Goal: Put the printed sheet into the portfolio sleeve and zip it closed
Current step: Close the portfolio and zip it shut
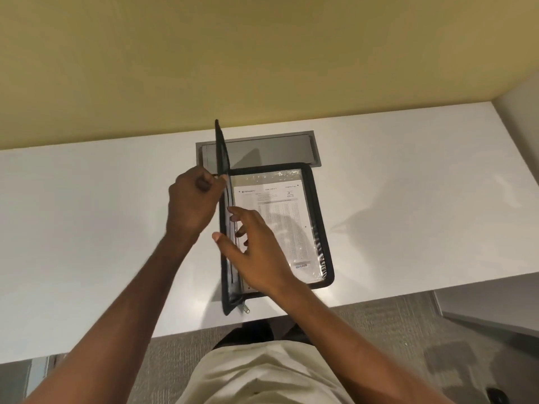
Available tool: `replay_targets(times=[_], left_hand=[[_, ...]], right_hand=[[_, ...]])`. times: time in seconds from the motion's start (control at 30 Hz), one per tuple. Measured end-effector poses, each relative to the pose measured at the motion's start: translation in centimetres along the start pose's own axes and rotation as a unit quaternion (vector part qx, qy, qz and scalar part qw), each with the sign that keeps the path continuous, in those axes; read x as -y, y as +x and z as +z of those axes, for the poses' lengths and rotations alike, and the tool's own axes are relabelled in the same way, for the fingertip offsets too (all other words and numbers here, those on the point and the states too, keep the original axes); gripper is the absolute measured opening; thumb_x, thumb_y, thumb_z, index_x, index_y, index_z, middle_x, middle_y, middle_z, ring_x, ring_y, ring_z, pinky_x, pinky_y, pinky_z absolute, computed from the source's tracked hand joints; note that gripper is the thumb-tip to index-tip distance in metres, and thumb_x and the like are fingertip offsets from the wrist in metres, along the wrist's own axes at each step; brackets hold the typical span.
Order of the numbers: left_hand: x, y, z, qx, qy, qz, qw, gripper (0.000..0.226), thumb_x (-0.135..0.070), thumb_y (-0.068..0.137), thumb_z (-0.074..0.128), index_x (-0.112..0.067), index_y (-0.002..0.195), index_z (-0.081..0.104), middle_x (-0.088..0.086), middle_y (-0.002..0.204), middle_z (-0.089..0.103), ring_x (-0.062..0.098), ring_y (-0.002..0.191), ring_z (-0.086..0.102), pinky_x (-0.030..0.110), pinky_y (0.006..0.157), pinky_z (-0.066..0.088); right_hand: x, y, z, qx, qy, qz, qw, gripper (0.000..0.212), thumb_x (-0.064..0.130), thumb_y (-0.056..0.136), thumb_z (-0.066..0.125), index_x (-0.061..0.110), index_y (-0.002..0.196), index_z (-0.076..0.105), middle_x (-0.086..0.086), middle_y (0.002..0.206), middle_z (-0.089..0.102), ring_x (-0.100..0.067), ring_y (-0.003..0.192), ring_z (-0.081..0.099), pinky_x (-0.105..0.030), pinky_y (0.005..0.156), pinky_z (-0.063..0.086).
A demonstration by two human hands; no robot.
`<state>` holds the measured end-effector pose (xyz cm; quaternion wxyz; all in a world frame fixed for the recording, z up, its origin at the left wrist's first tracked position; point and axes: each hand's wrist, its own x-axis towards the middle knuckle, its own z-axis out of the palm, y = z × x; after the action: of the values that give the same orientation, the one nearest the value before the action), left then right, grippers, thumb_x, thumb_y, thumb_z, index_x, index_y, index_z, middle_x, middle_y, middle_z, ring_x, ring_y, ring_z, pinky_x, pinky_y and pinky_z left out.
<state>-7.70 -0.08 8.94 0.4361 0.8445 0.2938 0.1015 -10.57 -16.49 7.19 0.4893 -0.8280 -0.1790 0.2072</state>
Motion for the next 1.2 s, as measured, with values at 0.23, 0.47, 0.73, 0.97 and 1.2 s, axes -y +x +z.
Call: replay_targets(times=[0.23, 0.47, 0.73, 0.97, 1.2], left_hand=[[-0.7, -2.5, 4.0, 0.073, -0.109, -0.001, 0.991, 0.020, -0.041, 0.104, 0.058, -0.031, 0.117, 0.068, -0.016, 0.116, 0.072, 0.005, 0.107, 0.067, 0.048, 0.098, 0.059], [3.7, -5.1, 7.5, 0.263, 0.011, 0.050, 0.964, 0.065, -0.041, 0.103, 0.058, -0.043, 0.160, 0.028, -0.006, 0.170, 0.028, 0.024, 0.156, 0.030, 0.041, 0.125, 0.028], [7.4, -6.9, 11.7, 0.364, 0.152, 0.098, 0.914, 0.093, -0.052, 0.094, 0.069, -0.048, 0.162, 0.007, -0.007, 0.175, -0.008, 0.026, 0.161, -0.008, 0.066, 0.125, 0.018], [8.6, -7.6, 16.2, 0.342, 0.255, 0.097, 0.899, 0.087, -0.055, 0.098, 0.059, -0.047, 0.162, 0.002, -0.004, 0.174, -0.015, 0.025, 0.161, -0.014, 0.063, 0.127, 0.009], [8.8, -8.0, 18.4, 0.342, 0.328, 0.081, 0.877, 0.088, -0.046, 0.100, 0.061, -0.041, 0.164, 0.001, 0.000, 0.174, -0.016, 0.028, 0.160, -0.016, 0.063, 0.128, 0.009]], right_hand=[[-0.6, -0.5, -2.6, -0.053, -0.015, 0.022, 0.998, 0.062, 0.019, 0.095, 0.069, 0.028, 0.150, 0.040, 0.004, 0.143, 0.047, -0.010, 0.109, 0.059, -0.030, 0.096, 0.058], [-4.8, -0.8, -6.0, -0.106, -0.040, 0.073, 0.991, 0.057, 0.010, 0.097, 0.065, 0.032, 0.147, 0.048, 0.007, 0.129, 0.054, 0.005, 0.091, 0.056, 0.004, 0.083, 0.045], [-10.4, -0.8, -9.0, -0.146, -0.039, 0.174, 0.973, 0.056, 0.010, 0.098, 0.064, 0.027, 0.147, 0.042, 0.001, 0.146, 0.054, -0.017, 0.132, 0.055, -0.029, 0.107, 0.049], [-14.6, -0.1, -10.0, -0.116, -0.080, 0.217, 0.966, 0.054, 0.004, 0.094, 0.062, 0.015, 0.144, 0.047, -0.010, 0.136, 0.057, -0.028, 0.125, 0.059, -0.036, 0.108, 0.049], [-17.6, -0.2, -8.1, -0.043, -0.120, 0.243, 0.962, 0.065, 0.002, 0.096, 0.062, 0.009, 0.155, 0.037, -0.010, 0.157, 0.031, -0.028, 0.141, 0.045, -0.030, 0.117, 0.038]])
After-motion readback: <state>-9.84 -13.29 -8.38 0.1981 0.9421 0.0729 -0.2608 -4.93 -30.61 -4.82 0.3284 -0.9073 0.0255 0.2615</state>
